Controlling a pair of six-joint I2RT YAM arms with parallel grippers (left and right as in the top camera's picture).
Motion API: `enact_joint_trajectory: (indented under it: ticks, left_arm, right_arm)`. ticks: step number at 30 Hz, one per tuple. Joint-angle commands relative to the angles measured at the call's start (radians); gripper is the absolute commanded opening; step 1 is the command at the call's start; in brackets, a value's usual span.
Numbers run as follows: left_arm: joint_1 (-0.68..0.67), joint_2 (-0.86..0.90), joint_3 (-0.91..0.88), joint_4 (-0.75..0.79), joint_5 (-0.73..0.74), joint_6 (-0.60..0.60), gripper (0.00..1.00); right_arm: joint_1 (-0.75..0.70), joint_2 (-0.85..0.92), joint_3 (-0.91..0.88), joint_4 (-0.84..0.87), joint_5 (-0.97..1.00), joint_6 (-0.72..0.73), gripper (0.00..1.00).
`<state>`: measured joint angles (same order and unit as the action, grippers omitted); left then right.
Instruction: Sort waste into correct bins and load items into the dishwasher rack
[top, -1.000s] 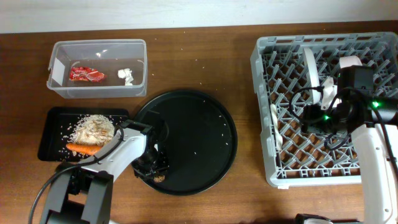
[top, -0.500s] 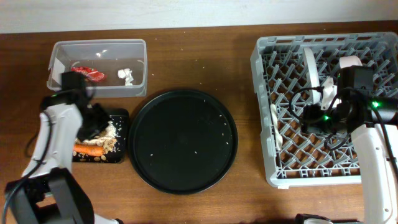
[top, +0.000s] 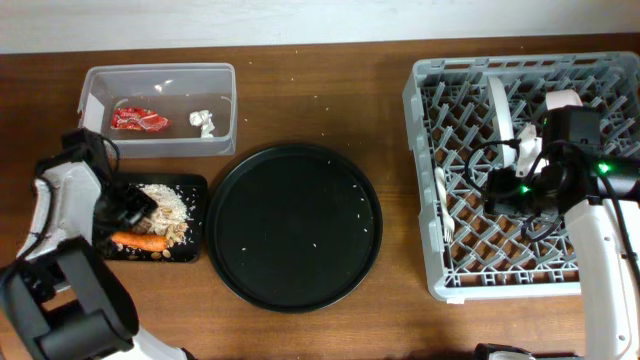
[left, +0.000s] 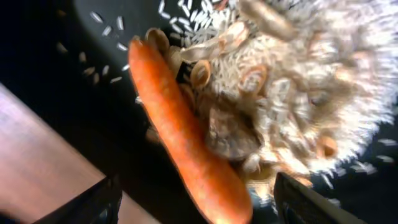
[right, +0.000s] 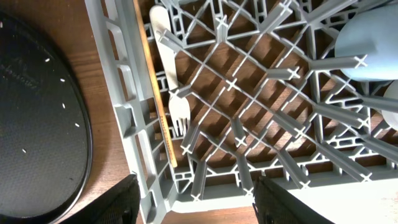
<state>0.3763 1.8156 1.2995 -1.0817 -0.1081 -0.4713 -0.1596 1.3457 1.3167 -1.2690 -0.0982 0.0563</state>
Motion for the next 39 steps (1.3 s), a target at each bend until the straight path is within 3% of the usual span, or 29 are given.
enact_joint_trajectory:
  ticks: [1, 4, 5, 7, 8, 12, 15, 21, 25, 39]
  left_arm:
    - [-0.039, -0.127, 0.093, -0.006, 0.073, 0.044, 0.79]
    - [-0.183, -0.173, 0.093, 0.032, 0.174, 0.206, 0.86]
    - [-0.248, -0.172, 0.093, 0.031, 0.176, 0.262, 0.87]
    - [-0.375, -0.172, 0.093, 0.002, 0.176, 0.42, 0.98]
    - [-0.427, -0.172, 0.097, -0.053, 0.176, 0.436, 0.99]
    - [-0.423, -0.202, 0.107, -0.309, 0.175, 0.436, 0.99]
    - [-0.406, -0.383, 0.029, -0.223, 0.176, 0.435, 0.99]
    - [-0.406, -1.133, -0.447, 0.153, 0.172, 0.389, 0.99]
    - [-0.406, -1.447, -0.522, 0.165, 0.172, 0.39, 0.99]
    - [-0.406, -1.466, -0.522, 0.161, 0.172, 0.39, 0.99]
  right_arm:
    - [-0.004, -0.001, -0.003, 0.002, -0.003, 0.008, 0.65]
    - [-0.004, 0.001, -0.003, 0.003, -0.068, 0.002, 0.83]
    - [-0.004, 0.002, -0.003, 0.004, -0.1, -0.012, 0.87]
    - [-0.004, 0.003, -0.003, 0.014, -0.208, -0.084, 0.93]
    - [-0.004, 0.003, -0.003, 0.029, -0.212, -0.086, 0.96]
    - [-0.004, 0.029, -0.003, -0.073, -0.146, -0.108, 0.99]
    - [-0.004, -0.026, -0.031, -0.061, -0.126, -0.1, 0.99]
    - [-0.004, -0.546, -0.398, 0.259, -0.125, -0.056, 0.99]
    - [-0.004, -0.762, -0.422, 0.253, -0.092, -0.056, 0.99]
    - [0.037, -0.809, -0.431, 0.254, -0.071, -0.056, 0.99]
